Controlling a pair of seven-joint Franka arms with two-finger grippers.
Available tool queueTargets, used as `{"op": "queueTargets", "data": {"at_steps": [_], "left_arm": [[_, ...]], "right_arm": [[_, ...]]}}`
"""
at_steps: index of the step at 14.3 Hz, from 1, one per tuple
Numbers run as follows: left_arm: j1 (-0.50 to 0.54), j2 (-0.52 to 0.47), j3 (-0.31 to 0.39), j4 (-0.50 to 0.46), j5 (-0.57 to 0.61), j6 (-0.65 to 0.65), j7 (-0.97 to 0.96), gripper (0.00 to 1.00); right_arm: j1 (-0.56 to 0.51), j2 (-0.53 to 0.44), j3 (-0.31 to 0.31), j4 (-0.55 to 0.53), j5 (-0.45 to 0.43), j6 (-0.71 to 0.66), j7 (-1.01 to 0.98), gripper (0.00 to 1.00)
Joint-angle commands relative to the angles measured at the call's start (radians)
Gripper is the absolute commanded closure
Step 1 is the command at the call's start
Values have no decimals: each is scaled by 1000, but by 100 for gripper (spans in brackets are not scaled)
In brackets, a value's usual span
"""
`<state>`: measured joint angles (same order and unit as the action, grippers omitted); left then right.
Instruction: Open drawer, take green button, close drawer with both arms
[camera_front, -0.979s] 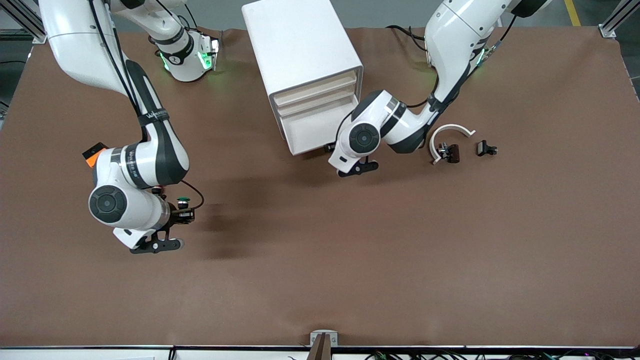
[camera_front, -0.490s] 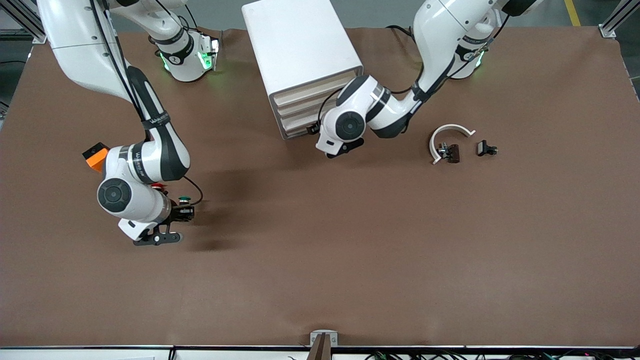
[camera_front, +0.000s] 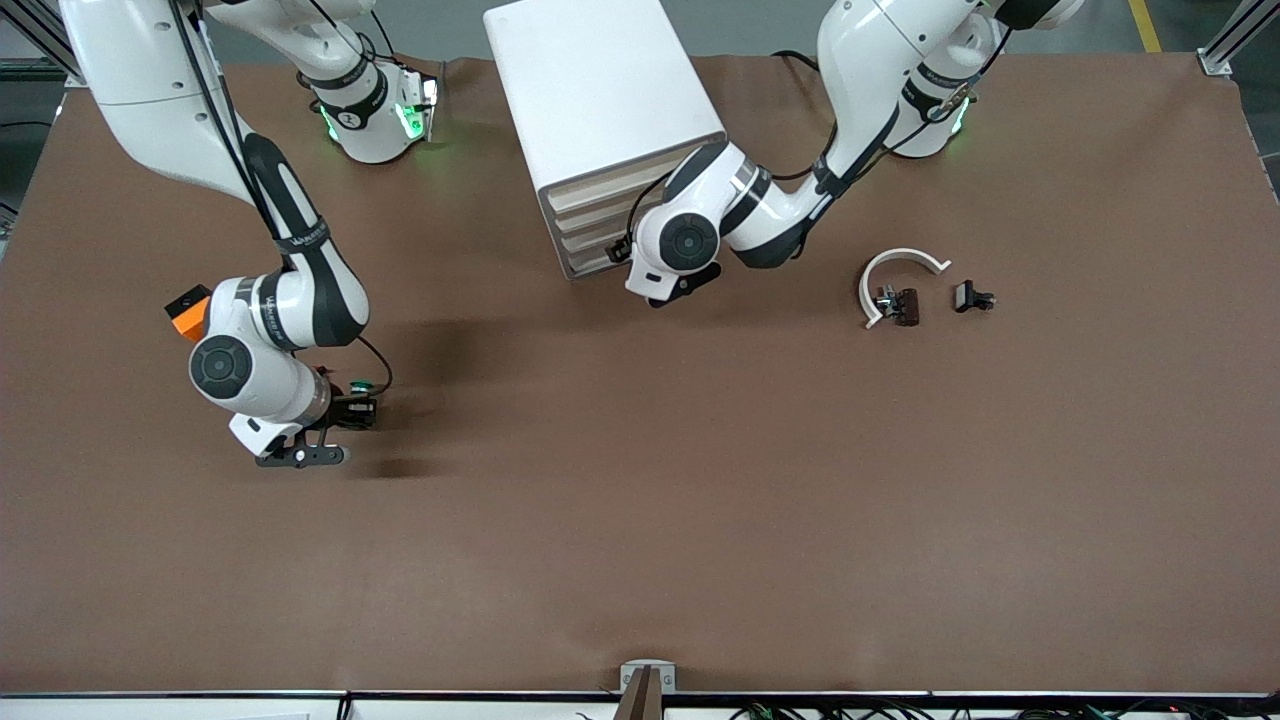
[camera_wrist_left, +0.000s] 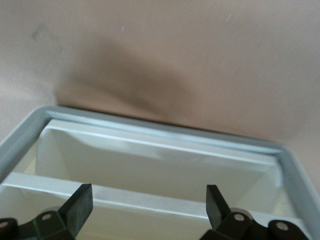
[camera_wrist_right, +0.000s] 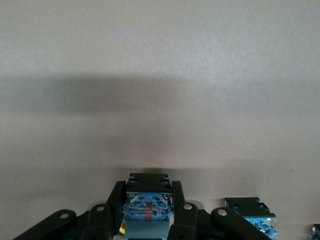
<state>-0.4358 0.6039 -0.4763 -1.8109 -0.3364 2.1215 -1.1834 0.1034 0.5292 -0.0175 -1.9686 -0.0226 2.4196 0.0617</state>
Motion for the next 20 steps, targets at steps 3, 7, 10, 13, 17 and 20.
{"op": "queueTargets", "data": {"at_steps": [3, 7, 10, 13, 17, 20], "left_arm": [[164, -23, 4, 172, 57, -29, 62, 0], [282, -56, 4, 257, 201, -43, 137, 0], [328, -133, 5, 283, 515, -156, 310, 0], [463, -239, -1, 301, 577, -236, 451, 0], [609, -294, -7, 369, 561, -397, 714, 0], [693, -363, -4, 404, 501, -497, 780, 0]], "right_arm": [[-17, -40, 19, -58, -13, 21, 6, 79], [-19, -60, 19, -44, -13, 7, 9, 0], [-19, -109, 22, 16, -8, -107, 4, 0], [-16, -187, 25, 120, 0, -348, 9, 0], [-17, -282, 27, 163, 0, -421, -8, 0], [-19, -340, 24, 181, 0, -471, -16, 0]]}}
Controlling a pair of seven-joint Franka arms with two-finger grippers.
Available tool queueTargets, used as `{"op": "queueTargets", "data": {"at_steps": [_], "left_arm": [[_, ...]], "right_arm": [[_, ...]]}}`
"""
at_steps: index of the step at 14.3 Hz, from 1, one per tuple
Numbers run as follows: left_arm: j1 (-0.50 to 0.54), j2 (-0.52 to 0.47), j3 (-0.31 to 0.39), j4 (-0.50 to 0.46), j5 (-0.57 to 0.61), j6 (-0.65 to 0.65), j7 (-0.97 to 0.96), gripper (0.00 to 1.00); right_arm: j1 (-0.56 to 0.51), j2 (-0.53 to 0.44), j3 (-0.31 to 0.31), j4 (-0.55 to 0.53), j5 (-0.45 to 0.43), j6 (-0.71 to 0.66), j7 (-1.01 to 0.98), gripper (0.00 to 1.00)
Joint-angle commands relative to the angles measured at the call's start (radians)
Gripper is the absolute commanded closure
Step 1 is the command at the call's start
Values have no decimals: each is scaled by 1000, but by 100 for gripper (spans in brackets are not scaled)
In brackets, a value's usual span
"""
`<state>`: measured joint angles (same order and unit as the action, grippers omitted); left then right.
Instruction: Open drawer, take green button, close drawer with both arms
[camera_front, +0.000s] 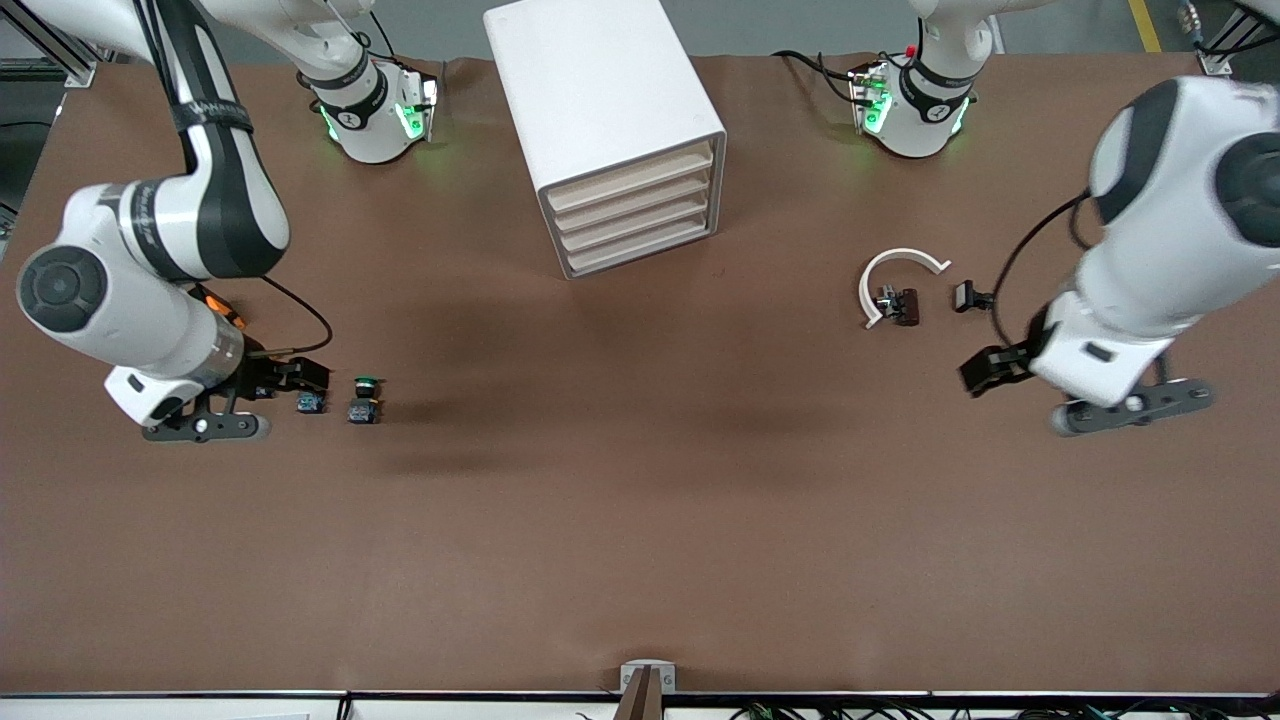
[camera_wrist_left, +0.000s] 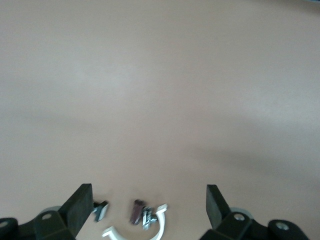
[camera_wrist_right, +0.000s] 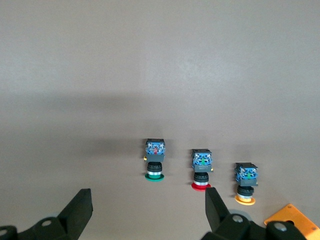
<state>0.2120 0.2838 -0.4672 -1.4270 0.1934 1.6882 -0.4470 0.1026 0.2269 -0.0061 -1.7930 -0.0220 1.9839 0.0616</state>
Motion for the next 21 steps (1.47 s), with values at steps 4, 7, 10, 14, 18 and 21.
{"op": "queueTargets", "data": {"at_steps": [4, 7, 10, 14, 18, 21], "left_arm": [[102, -138, -8, 19, -51, -172, 128, 0], [104, -150, -8, 22, -52, -186, 128, 0], [106, -150, -7, 23, -87, -188, 128, 0], [116, -155, -8, 23, -95, -189, 133, 0], [142, -195, -8, 22, -106, -240, 159, 0], [126, -251, 27, 2, -167, -243, 188, 0]], "right_arm": [[-41, -35, 9, 147, -1, -200, -75, 0], [-64, -37, 9, 201, -3, -272, -107, 0], [-113, -38, 9, 215, 1, -277, -202, 0], [-132, -41, 11, 244, -1, -281, -244, 0], [-126, -41, 18, 368, -2, -445, -241, 0], [-123, -47, 18, 382, -6, -468, -243, 0]]}}
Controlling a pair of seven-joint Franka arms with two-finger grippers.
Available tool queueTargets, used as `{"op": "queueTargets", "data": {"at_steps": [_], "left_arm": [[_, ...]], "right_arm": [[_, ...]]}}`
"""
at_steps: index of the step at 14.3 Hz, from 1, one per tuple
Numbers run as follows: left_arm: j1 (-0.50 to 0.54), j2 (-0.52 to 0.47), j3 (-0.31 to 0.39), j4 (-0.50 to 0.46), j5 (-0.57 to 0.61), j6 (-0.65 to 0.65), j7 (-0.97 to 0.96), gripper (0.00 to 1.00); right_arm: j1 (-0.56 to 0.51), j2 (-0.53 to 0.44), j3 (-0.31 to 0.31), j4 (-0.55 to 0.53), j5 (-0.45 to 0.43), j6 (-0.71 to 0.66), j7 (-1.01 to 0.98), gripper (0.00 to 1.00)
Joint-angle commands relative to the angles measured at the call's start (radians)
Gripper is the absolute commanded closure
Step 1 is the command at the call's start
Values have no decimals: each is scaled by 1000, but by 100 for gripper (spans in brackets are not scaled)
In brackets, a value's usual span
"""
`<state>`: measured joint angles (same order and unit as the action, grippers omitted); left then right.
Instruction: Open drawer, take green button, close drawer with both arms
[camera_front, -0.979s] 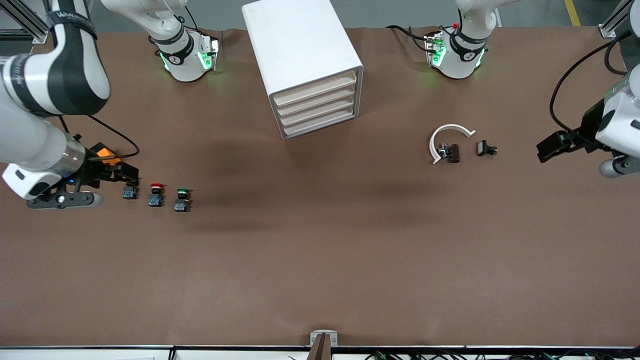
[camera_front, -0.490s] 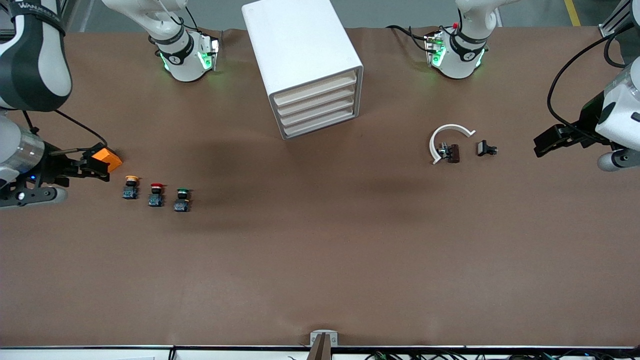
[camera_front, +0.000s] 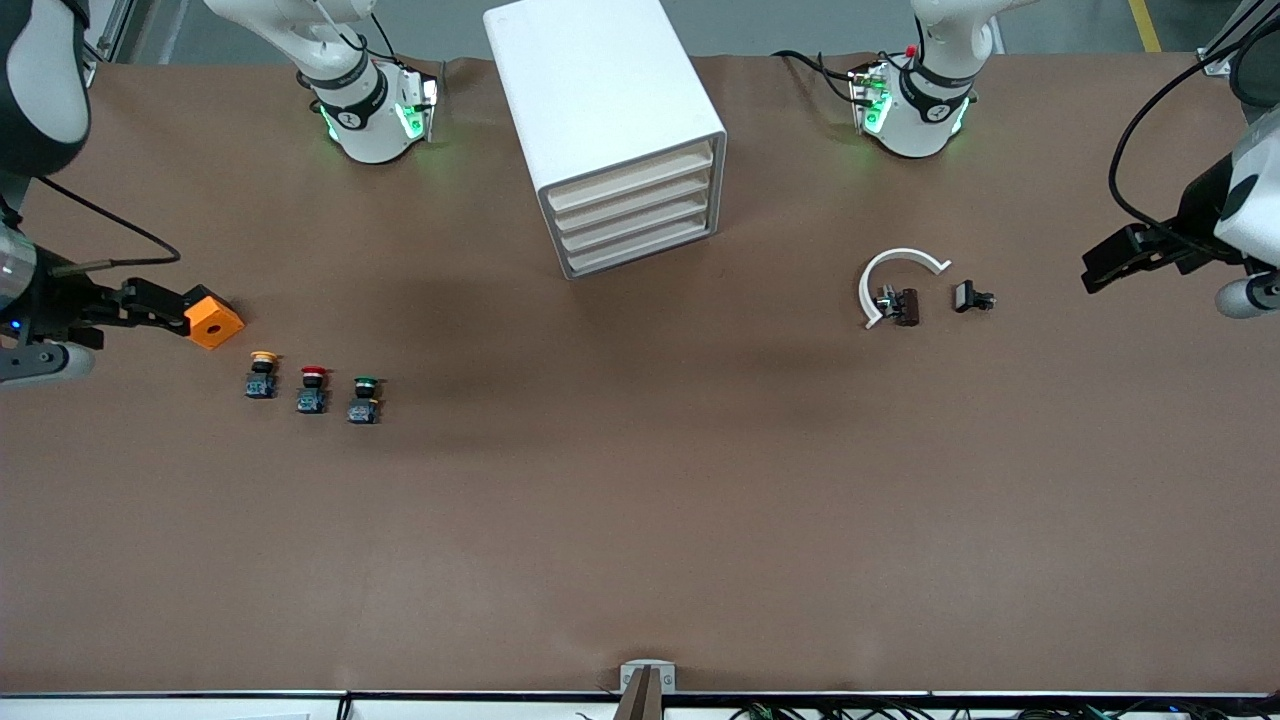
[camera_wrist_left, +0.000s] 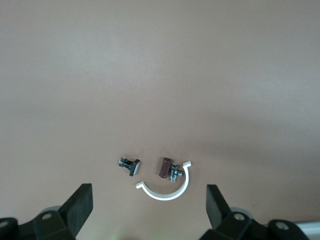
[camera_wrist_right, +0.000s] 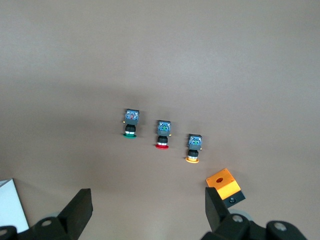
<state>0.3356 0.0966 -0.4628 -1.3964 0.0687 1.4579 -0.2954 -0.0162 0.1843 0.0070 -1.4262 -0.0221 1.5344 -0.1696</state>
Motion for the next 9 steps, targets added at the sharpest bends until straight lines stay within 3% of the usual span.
{"op": "queueTargets", "data": {"at_steps": [1, 3, 6, 9], "left_arm": [[-45, -89, 71, -56, -44, -13, 39, 0], [-156, -130, 195, -96, -49, -11, 67, 0], [-220, -193, 269, -167, -79, -10, 81, 0], [-293, -204, 342, -176, -79, -11, 91, 0]], "right_arm": [[-4, -20, 7, 15, -1, -17, -11, 0], [-4, -26, 7, 32, 1, -17, -2, 0], [-8, -25, 7, 66, 8, -20, -7, 0], [-7, -26, 7, 69, 7, -37, -4, 0]]}}
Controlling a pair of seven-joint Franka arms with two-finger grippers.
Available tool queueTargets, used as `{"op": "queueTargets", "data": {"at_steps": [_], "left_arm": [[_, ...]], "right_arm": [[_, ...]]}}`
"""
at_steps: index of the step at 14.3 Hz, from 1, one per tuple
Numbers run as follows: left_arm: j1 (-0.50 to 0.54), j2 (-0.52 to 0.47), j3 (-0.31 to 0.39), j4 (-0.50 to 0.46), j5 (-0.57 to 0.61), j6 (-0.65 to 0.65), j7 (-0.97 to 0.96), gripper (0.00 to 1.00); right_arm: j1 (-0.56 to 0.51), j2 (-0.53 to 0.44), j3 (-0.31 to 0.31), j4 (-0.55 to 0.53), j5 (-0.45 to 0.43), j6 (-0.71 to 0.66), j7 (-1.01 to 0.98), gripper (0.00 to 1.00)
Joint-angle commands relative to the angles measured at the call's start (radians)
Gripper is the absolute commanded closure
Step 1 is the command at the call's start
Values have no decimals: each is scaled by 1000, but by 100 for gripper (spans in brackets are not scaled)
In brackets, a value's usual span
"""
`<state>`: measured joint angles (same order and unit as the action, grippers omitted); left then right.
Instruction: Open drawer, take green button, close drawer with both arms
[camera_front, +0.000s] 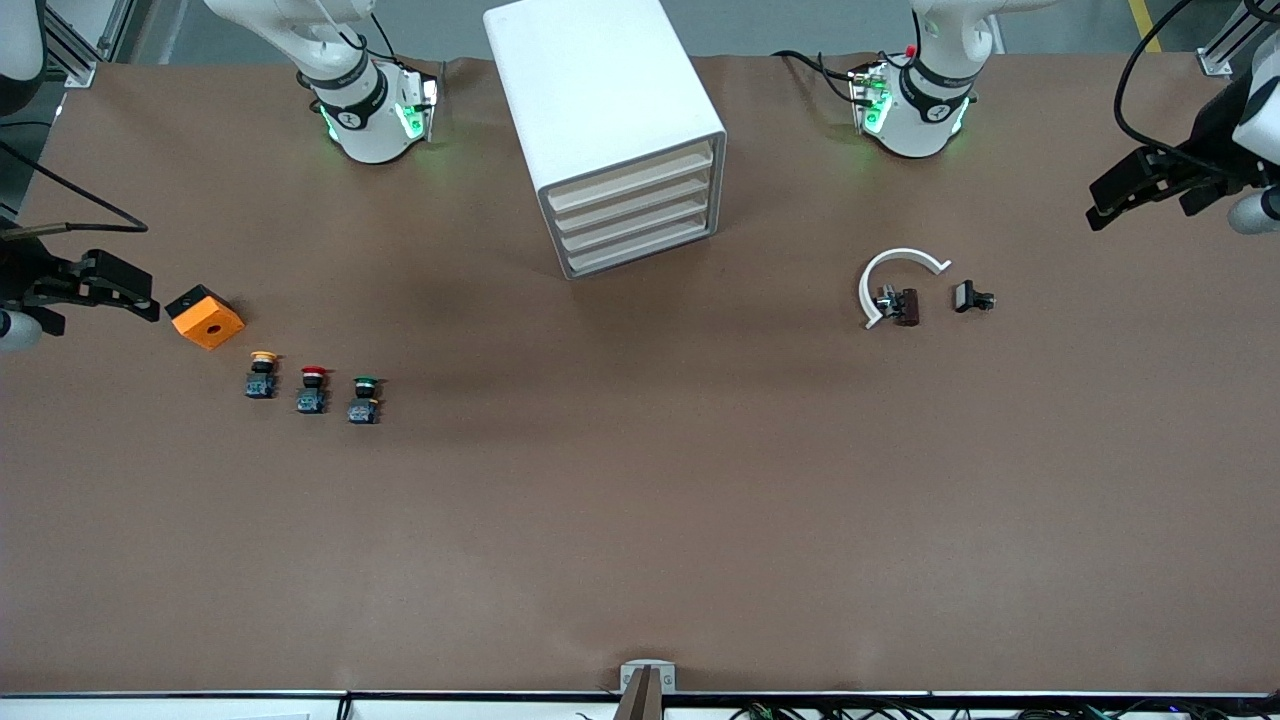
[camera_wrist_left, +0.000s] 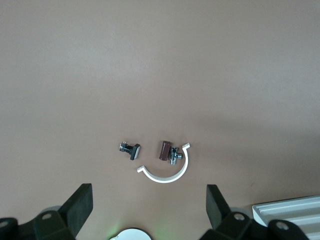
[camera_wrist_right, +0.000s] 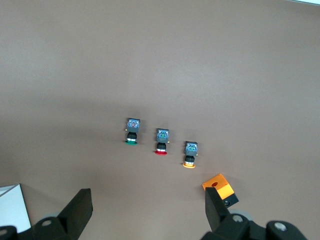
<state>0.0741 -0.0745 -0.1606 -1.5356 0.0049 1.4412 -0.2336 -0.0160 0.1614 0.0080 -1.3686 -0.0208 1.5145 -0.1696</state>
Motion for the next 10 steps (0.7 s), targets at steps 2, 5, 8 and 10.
{"op": "queueTargets", "data": {"at_steps": [2, 5, 8, 10], "left_arm": [[-31, -22, 39, -32, -16, 4, 86, 0], [-28, -11, 38, -29, -16, 5, 97, 0], [-30, -10, 35, -28, -14, 5, 96, 0], [-30, 1, 35, -15, -9, 7, 82, 0]], "right_arm": [[-7, -3, 3, 11, 5, -17, -2, 0], [-9, -3, 4, 13, 4, -17, -1, 0], [-7, -3, 3, 13, 7, -17, -4, 0], [-9, -3, 3, 13, 5, -17, -2, 0]]}}
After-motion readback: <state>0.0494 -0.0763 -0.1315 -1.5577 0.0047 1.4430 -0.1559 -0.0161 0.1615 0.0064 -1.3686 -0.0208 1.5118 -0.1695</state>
